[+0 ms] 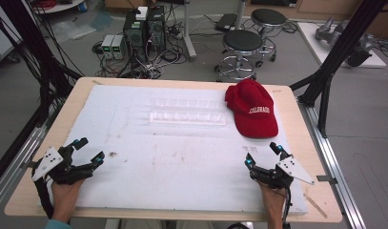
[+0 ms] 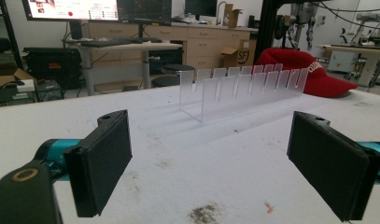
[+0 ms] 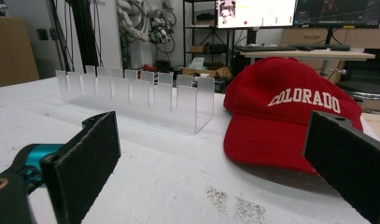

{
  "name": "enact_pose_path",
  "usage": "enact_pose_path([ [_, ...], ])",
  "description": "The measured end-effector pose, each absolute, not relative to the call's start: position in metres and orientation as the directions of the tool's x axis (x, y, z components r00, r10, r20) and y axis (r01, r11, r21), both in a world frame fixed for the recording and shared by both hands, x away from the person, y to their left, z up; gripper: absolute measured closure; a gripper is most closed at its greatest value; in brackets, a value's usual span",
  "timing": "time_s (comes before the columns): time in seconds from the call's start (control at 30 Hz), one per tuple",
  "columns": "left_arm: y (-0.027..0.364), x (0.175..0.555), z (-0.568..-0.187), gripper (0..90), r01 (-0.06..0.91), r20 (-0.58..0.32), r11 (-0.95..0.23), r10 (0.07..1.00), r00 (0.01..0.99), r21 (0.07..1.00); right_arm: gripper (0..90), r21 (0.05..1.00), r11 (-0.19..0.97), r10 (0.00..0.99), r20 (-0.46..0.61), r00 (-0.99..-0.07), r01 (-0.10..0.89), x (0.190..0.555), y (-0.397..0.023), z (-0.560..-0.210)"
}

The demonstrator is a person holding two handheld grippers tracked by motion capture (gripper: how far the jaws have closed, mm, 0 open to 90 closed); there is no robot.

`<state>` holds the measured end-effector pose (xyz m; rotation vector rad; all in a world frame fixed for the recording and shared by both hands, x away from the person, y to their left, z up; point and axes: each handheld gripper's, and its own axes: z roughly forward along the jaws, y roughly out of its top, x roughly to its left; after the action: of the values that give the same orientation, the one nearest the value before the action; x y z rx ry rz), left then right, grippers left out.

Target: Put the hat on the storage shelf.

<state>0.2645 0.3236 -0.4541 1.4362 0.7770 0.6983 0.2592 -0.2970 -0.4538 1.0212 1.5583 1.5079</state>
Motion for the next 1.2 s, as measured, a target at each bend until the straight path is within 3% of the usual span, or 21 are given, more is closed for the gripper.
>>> enact_pose_path([
  [0.87, 0.3232, 0.2651, -0.4541, 14.0, 0.045, -0.049, 0.027, 0.814, 0.579, 0.999, 3.0, 0.999, 0.000, 0.904, 0.021, -0.427, 0.048, 0.2586, -0.2971, -0.4539],
  [1.2, 0.3237, 0.2655, -0.4540, 14.0, 0.048, -0.054, 0.032, 0.814, 0.578, 0.998, 3.0, 0.995, 0.031, 0.902, 0.012, -0.431, 0.093, 0.2656, -0.3006, -0.4461],
])
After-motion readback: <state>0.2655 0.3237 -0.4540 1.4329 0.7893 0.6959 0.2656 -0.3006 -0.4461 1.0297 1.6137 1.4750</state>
